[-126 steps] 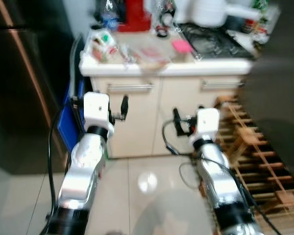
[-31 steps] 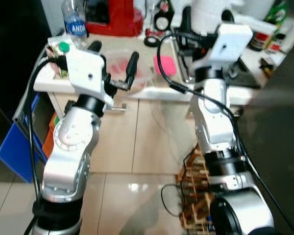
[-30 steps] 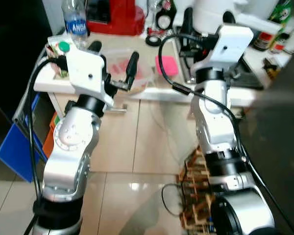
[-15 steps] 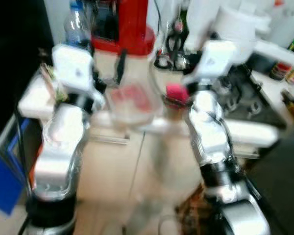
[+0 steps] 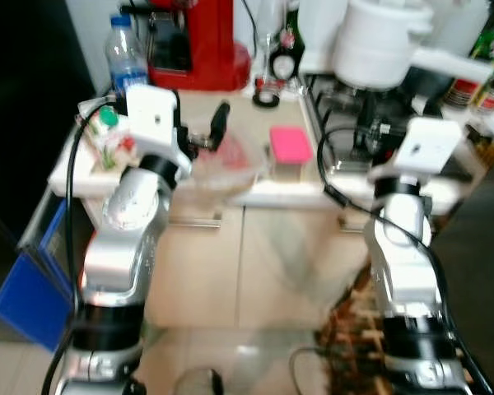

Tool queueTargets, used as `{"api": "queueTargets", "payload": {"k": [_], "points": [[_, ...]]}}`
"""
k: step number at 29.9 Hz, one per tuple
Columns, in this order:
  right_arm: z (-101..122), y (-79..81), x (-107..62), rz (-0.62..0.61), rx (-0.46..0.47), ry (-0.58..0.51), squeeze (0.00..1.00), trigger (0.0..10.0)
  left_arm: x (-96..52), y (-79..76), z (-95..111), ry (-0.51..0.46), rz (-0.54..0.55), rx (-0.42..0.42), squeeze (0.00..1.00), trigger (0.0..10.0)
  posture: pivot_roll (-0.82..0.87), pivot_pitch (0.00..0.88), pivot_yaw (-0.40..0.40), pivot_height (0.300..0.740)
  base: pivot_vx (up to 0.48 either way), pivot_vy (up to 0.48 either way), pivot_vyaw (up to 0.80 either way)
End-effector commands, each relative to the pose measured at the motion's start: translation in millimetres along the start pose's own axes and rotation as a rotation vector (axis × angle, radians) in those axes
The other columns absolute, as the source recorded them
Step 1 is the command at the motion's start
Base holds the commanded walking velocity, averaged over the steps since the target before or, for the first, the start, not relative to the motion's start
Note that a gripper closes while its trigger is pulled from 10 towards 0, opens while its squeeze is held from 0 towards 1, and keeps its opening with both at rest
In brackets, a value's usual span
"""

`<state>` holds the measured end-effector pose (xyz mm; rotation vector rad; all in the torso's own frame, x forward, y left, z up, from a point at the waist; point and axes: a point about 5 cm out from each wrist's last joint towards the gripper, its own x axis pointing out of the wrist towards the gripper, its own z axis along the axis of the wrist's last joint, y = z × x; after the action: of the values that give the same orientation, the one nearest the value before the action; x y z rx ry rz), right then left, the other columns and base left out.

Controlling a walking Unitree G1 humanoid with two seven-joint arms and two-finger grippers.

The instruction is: Restocking fridge

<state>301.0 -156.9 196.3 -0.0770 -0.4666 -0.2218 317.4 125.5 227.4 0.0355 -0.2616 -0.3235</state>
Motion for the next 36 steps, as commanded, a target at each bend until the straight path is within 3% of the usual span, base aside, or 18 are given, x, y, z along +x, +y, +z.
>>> {"api": "queueTargets", "payload": {"k": [1,4,10,17,26,32,36], "points": [[0.4,-5.5,-1.6,-0.029,-0.02,0.004,0.03,10.0,4.8,-0.3,1.9,-0.001,-0.016,0.015,0.0,10.0,0.03,0.0,0.05,0.74,0.0,0.0,0.0],[-2.5,-7.6,-3.2,-0.044,-0.014,0.024,0.03,10.0,5.2,-0.1,4.4,-0.01,-0.02,0.048,0.0,10.0,0.04,0.0,0.027,0.74,0.0,0.0,0.0],[-6.4,1.3,0.0,0.021,-0.002,0.044,0.04,10.0,-2.5,3.4,2.9,-0.023,0.079,0.038,0.0,10.0,0.08,0.0,-0.019,0.74,0.0,0.0,0.0],[-16.5,30.8,3.6,0.222,0.107,0.142,0.03,10.0,-27.3,8.9,-9.1,-0.001,0.315,-0.003,0.0,10.0,0.13,0.0,-0.083,0.74,0.0,0.0,0.0],[-20.7,39.1,4.0,0.216,0.136,0.163,0.03,10.0,-31.4,4.5,-11.1,0.031,0.247,0.074,0.0,10.0,0.15,0.0,-0.081,0.74,0.0,0.0,0.0],[-27.7,50.0,1.9,0.226,0.196,0.209,0.03,10.0,-43.2,27.6,-14.6,0.097,0.239,0.14,0.0,10.0,0.16,0.0,-0.064,0.74,0.0,0.0,0.0],[-28.2,53.0,0.7,0.24,0.197,0.213,0.03,10.0,-46.8,29.6,-18.7,0.123,0.241,0.133,0.0,10.0,0.16,0.0,-0.065,0.74,0.0,0.0,0.0]]}}
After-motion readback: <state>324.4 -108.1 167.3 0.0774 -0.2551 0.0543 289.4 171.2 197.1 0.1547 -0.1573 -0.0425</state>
